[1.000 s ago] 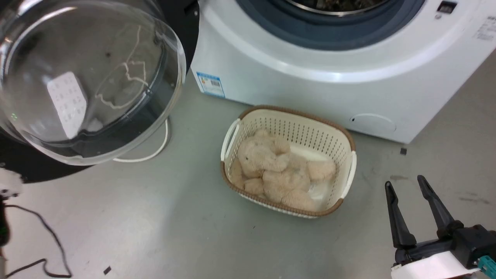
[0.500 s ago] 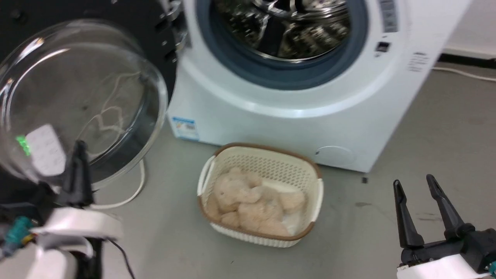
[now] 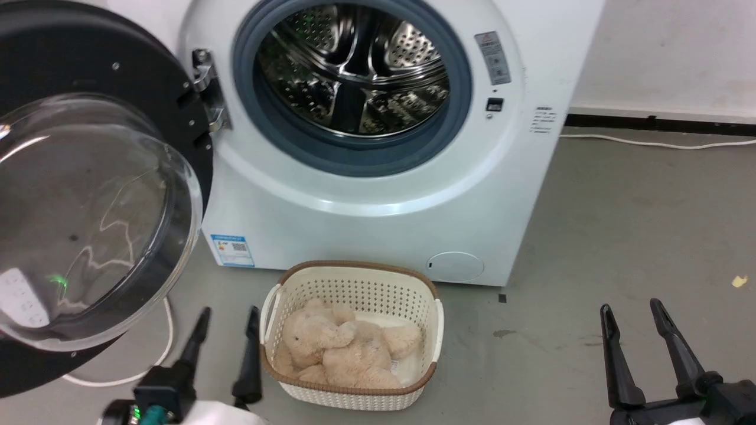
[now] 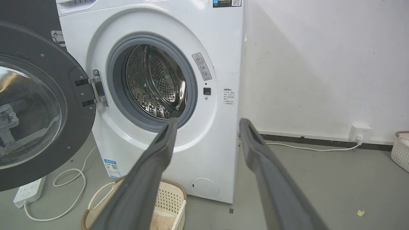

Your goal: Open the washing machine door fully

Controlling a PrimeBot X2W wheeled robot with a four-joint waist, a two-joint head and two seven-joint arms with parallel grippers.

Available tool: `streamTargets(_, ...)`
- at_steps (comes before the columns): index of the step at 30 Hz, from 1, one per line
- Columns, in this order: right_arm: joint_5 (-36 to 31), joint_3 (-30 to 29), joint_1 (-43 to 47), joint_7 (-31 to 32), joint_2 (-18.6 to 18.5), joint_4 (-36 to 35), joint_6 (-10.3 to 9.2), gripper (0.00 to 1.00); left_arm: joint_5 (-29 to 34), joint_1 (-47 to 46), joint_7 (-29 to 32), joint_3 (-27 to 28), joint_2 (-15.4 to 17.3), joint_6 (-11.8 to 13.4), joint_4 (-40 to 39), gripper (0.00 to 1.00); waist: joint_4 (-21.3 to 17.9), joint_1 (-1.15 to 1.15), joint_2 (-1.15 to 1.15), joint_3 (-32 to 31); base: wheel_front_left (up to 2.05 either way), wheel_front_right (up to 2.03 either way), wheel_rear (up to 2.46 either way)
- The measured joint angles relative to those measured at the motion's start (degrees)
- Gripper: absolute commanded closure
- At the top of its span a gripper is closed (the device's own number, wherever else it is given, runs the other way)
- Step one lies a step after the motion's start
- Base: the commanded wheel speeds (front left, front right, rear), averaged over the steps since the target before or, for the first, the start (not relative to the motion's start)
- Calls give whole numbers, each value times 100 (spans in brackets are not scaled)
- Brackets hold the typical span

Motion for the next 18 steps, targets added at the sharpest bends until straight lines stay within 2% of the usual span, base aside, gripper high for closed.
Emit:
streamTargets(6, 20, -23, 93, 0, 1, 24, -1, 0, 196, 134, -75, -199, -151, 115, 82, 0, -77, 1, 0, -77, 0, 0, 0)
streamTargets(18, 46, 18, 135, 0, 3, 209, -1, 0, 389, 193, -124, -346, -185, 192, 336, 0, -88, 0, 0, -125, 0, 0, 0)
